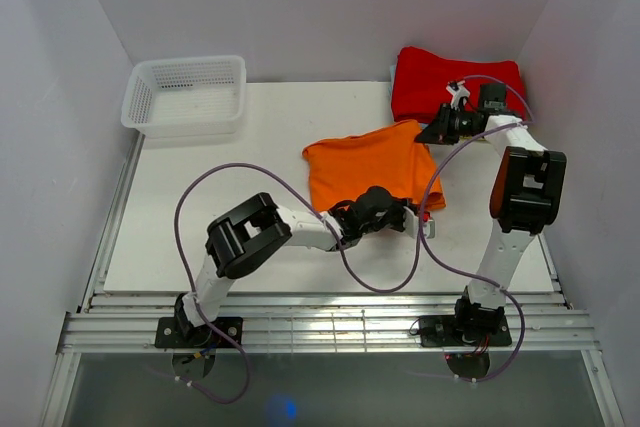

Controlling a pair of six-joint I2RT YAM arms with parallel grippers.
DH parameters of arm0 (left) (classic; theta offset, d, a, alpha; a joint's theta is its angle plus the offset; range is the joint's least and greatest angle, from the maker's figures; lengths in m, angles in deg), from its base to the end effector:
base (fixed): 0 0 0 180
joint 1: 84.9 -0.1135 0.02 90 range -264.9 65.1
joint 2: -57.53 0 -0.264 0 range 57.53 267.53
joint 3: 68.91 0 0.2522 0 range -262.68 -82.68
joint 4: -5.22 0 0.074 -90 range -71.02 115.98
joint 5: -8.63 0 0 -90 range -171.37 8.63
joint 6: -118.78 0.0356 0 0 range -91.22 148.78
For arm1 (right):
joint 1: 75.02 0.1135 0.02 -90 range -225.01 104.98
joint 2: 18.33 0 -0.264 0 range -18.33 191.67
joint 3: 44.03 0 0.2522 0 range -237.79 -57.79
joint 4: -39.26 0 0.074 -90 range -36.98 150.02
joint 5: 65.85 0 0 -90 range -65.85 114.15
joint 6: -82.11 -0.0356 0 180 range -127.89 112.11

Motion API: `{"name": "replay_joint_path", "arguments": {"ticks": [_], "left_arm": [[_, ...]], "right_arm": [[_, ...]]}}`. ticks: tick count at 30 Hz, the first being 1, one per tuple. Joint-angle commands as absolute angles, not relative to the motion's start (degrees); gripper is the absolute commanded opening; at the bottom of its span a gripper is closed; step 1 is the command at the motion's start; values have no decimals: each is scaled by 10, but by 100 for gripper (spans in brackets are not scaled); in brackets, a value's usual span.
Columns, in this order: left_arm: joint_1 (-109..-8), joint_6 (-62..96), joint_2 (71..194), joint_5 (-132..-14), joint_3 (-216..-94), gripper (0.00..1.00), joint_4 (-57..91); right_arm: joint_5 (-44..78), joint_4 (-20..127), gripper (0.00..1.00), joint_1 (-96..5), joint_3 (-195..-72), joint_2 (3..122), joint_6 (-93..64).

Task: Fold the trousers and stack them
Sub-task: Fold the trousers

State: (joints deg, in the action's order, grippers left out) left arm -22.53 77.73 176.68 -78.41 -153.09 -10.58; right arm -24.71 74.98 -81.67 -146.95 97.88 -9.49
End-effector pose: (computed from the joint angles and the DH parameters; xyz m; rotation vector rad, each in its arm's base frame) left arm 0.2111 -0.4073 0.1635 1.5969 1.0485 -0.2077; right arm 0.4461 -0.0250 0.2188 -0.2167 2.2460 0.9729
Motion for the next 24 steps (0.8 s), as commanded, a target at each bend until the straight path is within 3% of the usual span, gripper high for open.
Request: {"name": "replay_joint_path", "arguments": {"ticks": [1,4,6,8,9,13,18,24], "left_arm": [[-217,755,1810,-773,-1555,0,-108],[-217,743,1842,-784,-1575,0,-106],[-217,734,1862,-792,-1585,19,-85],[-217,719,1845,-792,-1573,47,-82],[-217,715,1830,-787,-1546,50,-81],[-216,685,1708,-714,-1463,57,-41],[-255,552,1550,-623,-1439,59,149],[-445,411,1478,-506,-1490,59,302]], "right_arm": [[-188,735,8,-824,-1494,1005,-24],[-165,731,8,-825,-1490,1027,11],[-157,731,8,-825,-1494,1039,20],[-153,730,8,-825,-1507,1056,31],[-152,724,8,-825,-1510,1061,31],[-143,724,8,-817,-1518,1081,36],[-130,719,8,-801,-1447,1057,42],[-147,709,8,-786,-1319,978,53]]}}
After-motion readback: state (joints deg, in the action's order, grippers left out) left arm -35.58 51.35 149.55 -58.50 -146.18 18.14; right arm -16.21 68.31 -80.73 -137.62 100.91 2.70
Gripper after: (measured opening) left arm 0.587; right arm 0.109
